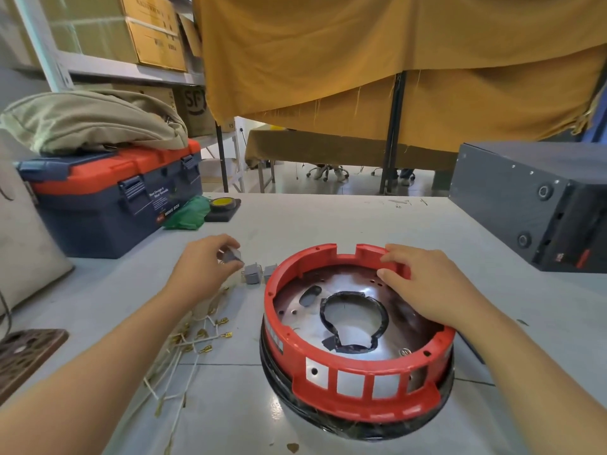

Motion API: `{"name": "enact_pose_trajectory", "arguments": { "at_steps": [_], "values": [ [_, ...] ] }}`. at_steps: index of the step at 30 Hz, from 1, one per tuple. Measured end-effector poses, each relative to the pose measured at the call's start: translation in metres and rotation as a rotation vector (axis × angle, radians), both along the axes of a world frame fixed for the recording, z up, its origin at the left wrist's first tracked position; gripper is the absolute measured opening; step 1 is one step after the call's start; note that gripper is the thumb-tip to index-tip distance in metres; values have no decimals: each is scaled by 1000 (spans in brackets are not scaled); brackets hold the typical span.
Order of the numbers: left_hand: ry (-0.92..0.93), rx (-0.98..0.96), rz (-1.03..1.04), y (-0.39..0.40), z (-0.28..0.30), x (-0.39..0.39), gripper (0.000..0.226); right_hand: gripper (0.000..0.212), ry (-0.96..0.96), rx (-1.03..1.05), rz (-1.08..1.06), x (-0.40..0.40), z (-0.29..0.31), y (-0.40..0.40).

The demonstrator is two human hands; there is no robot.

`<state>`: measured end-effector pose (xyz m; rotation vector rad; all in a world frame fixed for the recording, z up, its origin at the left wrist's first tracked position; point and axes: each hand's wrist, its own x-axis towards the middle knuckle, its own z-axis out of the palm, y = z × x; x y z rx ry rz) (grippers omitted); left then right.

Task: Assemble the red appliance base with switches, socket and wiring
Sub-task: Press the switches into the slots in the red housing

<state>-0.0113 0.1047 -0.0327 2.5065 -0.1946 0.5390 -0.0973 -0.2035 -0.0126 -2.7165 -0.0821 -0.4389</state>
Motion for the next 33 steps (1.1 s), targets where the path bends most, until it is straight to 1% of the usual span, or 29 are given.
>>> {"name": "enact_pose_trajectory", "arguments": {
  "at_steps": [2,5,7,10,12,18,23,26,29,33],
  "values": [
    [-24,-187,-68,-6,12,-12,29,24,3,9,-2,0,0,0],
    [69,-528,-331,-22,27,-37,41,21,-2,25,-4,-1,0,0],
    [106,-627,-487,-35,32,-51,44,20,-7,31,-5,-2,1,1],
    [82,-623,-621,-55,34,-65,42,20,-11,33,-5,-2,2,2],
    [70,-599,-657,-63,34,-71,40,20,-12,35,-5,-2,2,2],
    [116,-592,-660,-71,26,-78,36,19,-21,41,-29,0,0,0],
    [74,-468,-615,-73,22,-81,34,21,-33,18,-89,4,-2,-2],
    [77,-473,-607,-75,19,-83,35,20,-38,20,-103,9,-1,-1],
    [31,-442,-598,-75,16,-83,37,20,-32,-18,-116,14,1,-1],
    [4,-422,-647,-69,16,-85,35,22,-47,-52,-116,16,3,-3]
  ]
}}
